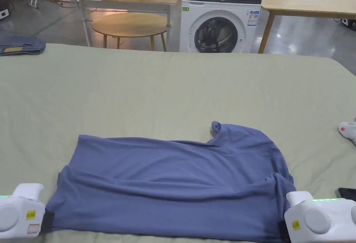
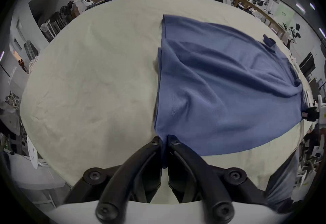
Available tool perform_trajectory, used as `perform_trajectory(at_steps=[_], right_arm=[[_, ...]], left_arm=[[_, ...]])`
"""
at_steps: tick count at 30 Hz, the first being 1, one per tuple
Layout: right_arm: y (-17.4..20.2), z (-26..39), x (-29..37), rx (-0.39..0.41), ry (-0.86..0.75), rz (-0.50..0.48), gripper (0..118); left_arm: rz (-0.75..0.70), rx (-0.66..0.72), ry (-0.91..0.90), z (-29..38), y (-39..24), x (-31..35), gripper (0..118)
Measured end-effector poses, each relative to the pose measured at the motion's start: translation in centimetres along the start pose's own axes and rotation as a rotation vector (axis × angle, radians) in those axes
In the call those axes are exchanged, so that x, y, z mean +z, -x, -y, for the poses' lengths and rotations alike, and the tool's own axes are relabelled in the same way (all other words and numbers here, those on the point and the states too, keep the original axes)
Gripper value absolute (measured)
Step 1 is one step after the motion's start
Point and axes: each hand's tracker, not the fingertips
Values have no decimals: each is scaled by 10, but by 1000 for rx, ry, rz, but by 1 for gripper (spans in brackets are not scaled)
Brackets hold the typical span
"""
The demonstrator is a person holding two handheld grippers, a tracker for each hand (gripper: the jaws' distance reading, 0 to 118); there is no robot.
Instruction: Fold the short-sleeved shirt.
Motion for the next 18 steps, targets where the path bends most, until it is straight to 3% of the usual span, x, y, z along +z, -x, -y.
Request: perform_trajectory(at_steps=[5,6,7,9,11,14,18], right_arm=[[5,-1,-1,38,-11,32,12],[5,-2,4,39,-14,37,17],[5,-4,7,46,-18,55,29],[8,-10,24,63,-60,123,69],[9,-17,44,63,-155,130,72],[16,-34,69,28,-283,140,72],[33,-49,88,-12,-508,89,72]], left_arm=[[-44,-51,-4,-2,-10,5,0],[-37,-49,-3,-5,-9,9,0],[-25,-44,-2,-8,-8,13,0],[10,-29,-18,-14,-8,26,7],[30,-37,-95,-20,-13,42,31],[67,-31,-211,-33,-21,65,40],[67,-37,-396,-49,-35,85,40]])
